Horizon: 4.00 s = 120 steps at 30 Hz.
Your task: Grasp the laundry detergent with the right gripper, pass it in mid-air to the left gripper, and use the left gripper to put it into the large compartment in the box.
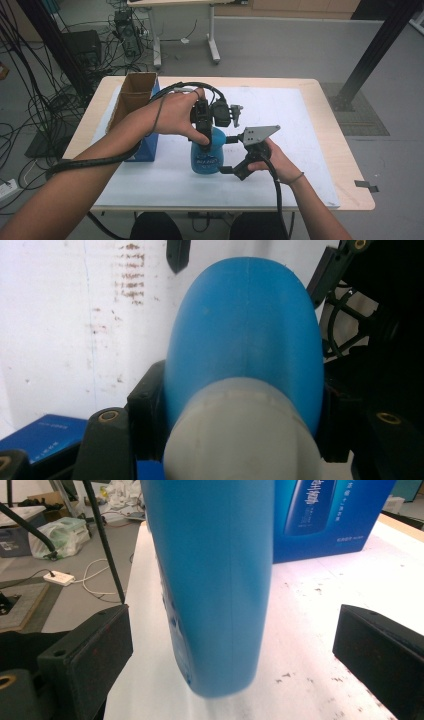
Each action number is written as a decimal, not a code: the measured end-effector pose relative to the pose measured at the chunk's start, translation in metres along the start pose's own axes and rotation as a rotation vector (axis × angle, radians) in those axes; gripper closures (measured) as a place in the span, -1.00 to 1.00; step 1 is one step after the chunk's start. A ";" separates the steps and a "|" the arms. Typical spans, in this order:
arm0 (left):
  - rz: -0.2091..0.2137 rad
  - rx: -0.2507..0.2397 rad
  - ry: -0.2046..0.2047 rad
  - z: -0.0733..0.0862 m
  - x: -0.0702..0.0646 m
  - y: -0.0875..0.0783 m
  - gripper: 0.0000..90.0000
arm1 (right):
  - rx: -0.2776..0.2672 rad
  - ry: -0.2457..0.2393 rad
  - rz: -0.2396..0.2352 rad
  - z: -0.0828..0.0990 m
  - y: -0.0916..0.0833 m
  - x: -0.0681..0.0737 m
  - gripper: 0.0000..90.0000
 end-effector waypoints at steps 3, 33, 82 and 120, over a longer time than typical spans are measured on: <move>0.001 0.008 -0.019 0.001 0.001 0.000 -0.16 | 0.001 0.002 0.009 0.001 -0.004 0.000 -0.95; -0.056 0.001 -0.471 0.023 0.024 -0.026 -0.16 | -0.007 0.047 0.087 0.011 -0.027 0.001 -0.94; -0.123 -0.029 -1.158 0.149 0.091 -0.134 -0.16 | -0.040 0.095 0.147 0.017 -0.031 -0.002 -0.93; -0.065 0.095 -1.392 0.201 0.109 -0.064 -0.16 | -0.039 0.099 0.161 0.017 -0.033 0.000 -0.93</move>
Point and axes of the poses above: each handheld gripper's, and its own axes: y roughly forward along the jaws, z roughly out of its underside, x roughly to its left, the point moved 1 cm from there along y, roughly forward along the jaws, and after that the axes turned 11 degrees about y, right-handed, at the moved point
